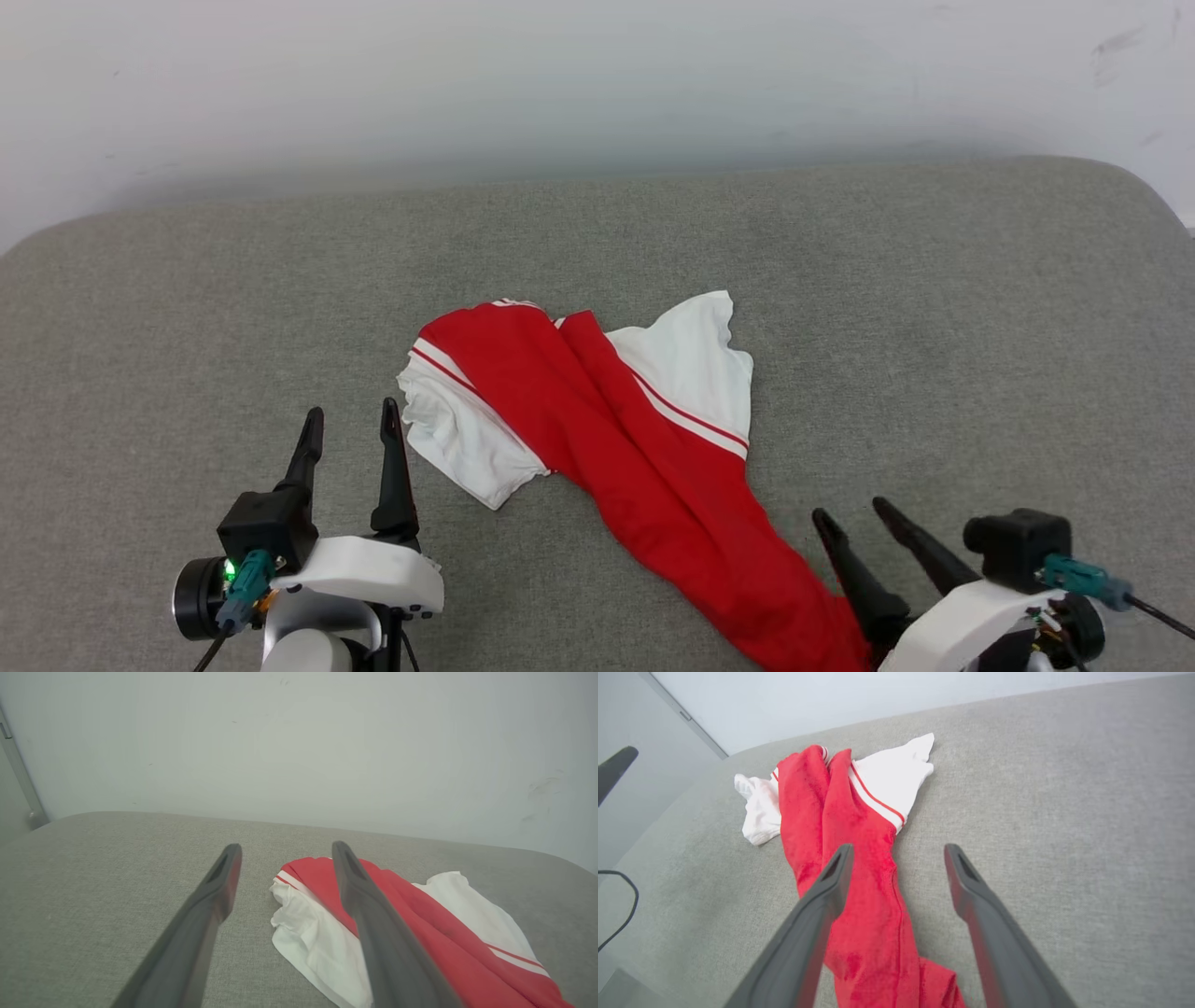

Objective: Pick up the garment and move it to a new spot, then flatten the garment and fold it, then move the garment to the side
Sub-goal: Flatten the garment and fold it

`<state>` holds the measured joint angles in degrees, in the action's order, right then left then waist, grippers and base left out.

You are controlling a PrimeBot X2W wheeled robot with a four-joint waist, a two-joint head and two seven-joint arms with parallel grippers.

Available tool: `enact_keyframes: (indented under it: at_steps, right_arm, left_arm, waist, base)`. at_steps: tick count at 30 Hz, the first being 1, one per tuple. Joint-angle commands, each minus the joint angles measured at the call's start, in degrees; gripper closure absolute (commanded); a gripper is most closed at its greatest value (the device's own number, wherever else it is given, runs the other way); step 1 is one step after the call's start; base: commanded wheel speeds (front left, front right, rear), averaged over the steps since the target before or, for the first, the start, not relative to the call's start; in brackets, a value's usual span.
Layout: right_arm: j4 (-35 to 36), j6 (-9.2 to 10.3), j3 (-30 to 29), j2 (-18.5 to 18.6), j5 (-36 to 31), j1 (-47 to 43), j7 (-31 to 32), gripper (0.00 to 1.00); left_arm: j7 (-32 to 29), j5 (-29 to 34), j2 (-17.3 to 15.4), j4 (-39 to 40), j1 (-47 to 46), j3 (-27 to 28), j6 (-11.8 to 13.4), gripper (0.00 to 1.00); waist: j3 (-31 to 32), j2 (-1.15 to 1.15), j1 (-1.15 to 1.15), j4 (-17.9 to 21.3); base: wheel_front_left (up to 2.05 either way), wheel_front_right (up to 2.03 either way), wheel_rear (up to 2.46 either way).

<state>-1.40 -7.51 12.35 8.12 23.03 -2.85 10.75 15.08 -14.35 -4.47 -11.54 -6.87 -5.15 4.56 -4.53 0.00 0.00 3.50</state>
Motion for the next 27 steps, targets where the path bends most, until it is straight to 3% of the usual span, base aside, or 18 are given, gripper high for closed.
enact_keyframes:
  at_steps: [1, 6, 11, 18, 27]
  right_arm:
    - [0.68, 0.04, -1.29, -0.57, -0.49, 0.23, -1.59, 0.0]
    - [0.58, 0.04, -6.27, -1.1, -1.75, 3.41, -3.5, 0.0]
    - [-4.09, 0.04, -7.08, 1.4, -0.4, 11.46, -0.36, 0.0]
    - [-14.86, 0.03, 1.24, 6.87, 5.31, 26.95, 11.57, 0.0]
    - [-23.91, 0.04, 15.02, 10.11, 12.41, 40.87, 23.03, 0.0]
  left_arm:
    - [0.13, -0.24, -0.09, -0.16, 0.58, 0.04, 0.16, 0.0]
    - [0.13, -0.39, -0.22, 0.25, 0.35, 0.07, 0.43, 0.0]
    - [0.05, -0.16, -0.24, 1.27, -1.47, -0.27, 0.8, 0.0]
    - [0.04, 0.37, 0.29, 2.08, -4.79, -2.22, 0.59, 0.0]
    - [0.1, 0.04, 0.83, 1.63, -8.16, -3.94, 0.71, 0.0]
  waist:
    - [0.26, 0.0, 0.0, 0.04]
    - [0.04, 0.0, 0.0, 0.06]
    - [-2.63, 0.0, 0.0, -0.4]
    - [-7.74, 0.0, 0.0, -2.78]
    - [-12.48, 0.0, 0.0, -5.58]
  base:
    - [0.0, 0.0, 0.0]
    - [0.0, 0.0, 0.0]
    - [0.0, 0.0, 0.0]
    - [0.0, 0.0, 0.0]
    - [0.0, 0.0, 0.0]
